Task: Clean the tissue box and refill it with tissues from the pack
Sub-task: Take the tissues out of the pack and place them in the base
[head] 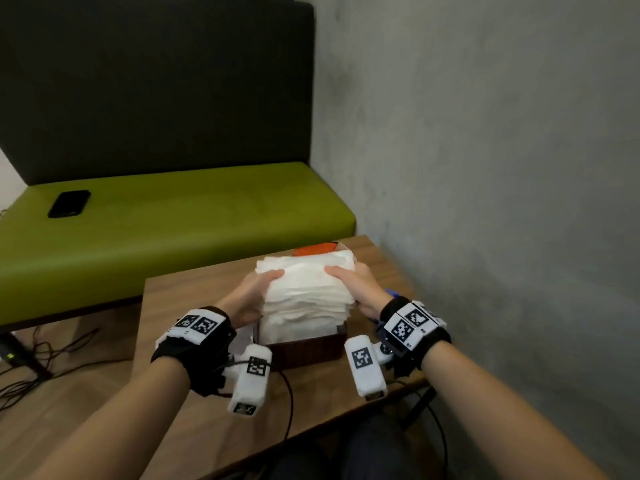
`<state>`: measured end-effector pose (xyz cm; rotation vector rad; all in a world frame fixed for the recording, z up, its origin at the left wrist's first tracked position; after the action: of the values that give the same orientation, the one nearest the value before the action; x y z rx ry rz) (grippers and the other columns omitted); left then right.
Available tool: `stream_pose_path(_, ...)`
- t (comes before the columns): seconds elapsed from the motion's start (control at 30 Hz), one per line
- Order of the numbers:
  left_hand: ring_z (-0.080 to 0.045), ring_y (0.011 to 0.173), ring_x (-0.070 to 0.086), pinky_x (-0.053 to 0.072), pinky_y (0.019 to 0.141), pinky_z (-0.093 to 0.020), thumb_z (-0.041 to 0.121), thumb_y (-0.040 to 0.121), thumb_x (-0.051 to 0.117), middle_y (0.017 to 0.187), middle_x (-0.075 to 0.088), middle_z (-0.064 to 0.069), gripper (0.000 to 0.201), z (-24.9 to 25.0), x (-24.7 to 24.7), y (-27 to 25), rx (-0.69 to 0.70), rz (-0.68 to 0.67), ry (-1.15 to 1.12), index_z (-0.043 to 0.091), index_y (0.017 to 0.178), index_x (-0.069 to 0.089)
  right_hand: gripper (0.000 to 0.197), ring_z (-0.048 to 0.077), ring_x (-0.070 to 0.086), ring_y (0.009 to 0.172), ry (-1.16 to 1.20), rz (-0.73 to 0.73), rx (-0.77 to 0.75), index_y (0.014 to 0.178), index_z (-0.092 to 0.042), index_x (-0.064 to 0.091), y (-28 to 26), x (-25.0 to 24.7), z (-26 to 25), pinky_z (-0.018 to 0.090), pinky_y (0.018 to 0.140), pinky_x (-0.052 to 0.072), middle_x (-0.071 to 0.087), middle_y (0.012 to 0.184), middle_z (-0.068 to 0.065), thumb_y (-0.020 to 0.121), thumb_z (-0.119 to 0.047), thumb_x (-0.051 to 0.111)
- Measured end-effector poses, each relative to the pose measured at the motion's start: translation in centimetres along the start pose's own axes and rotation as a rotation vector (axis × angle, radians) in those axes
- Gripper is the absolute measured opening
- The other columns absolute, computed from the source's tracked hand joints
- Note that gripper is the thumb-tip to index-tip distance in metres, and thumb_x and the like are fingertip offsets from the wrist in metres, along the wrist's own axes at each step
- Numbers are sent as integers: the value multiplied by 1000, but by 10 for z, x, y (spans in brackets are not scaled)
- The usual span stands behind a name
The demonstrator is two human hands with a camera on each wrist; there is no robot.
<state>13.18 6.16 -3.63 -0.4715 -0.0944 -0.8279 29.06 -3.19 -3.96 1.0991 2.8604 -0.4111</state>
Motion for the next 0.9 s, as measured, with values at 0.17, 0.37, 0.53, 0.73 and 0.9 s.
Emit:
stream_pose_path(0.17,-25,91,63,59,70,-32,2,81,58,119,59,-19,43,-11,-32,5,76,191,292,-4,123,48,47,32,56,107,-278,-17,56,115,-1,52,-5,24,15,38,86,45,60,114,14,76,-27,55)
stream_pose_path(0.37,-40,119,49,42,101,-45,4,88,48,131,48,-25,47,-12,-30,8,29,297,736,-3,131,31,49,36,49,119,-605,-85,21,132,1,36,-15,29,15,34,90,41,50,129,23,87,-10,50)
stream_pose_path(0.53,-39,119,48,41,91,-38,6,90,45,131,49,-25,48,-6,-20,0,49,328,853,-3,133,27,47,36,49,116,-573,43,-147,136,-4,28,-35,27,3,29,80,37,44,133,24,93,-6,46)
stream_pose_path(0.73,-34,92,52,36,69,-32,4,91,39,117,56,-26,27,-8,-2,1,116,318,1056,-4,117,35,39,36,56,105,-740,73,-261,128,-7,38,-41,31,-2,33,73,41,56,120,21,90,-3,44)
stream_pose_path(0.9,-38,106,55,40,73,-34,9,89,44,119,55,-26,31,-12,-1,11,87,295,1284,-5,116,39,43,36,58,101,-1132,86,-402,127,-4,37,-36,43,-4,34,67,35,64,107,20,84,5,41)
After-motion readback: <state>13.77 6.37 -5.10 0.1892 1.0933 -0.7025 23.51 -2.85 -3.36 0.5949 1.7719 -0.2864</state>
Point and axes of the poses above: each hand's wrist, its own y-axis towards the middle knuckle, its own x-axis out of the palm, z = x × y, the point moved 6 cm from there along y, towards the middle knuckle
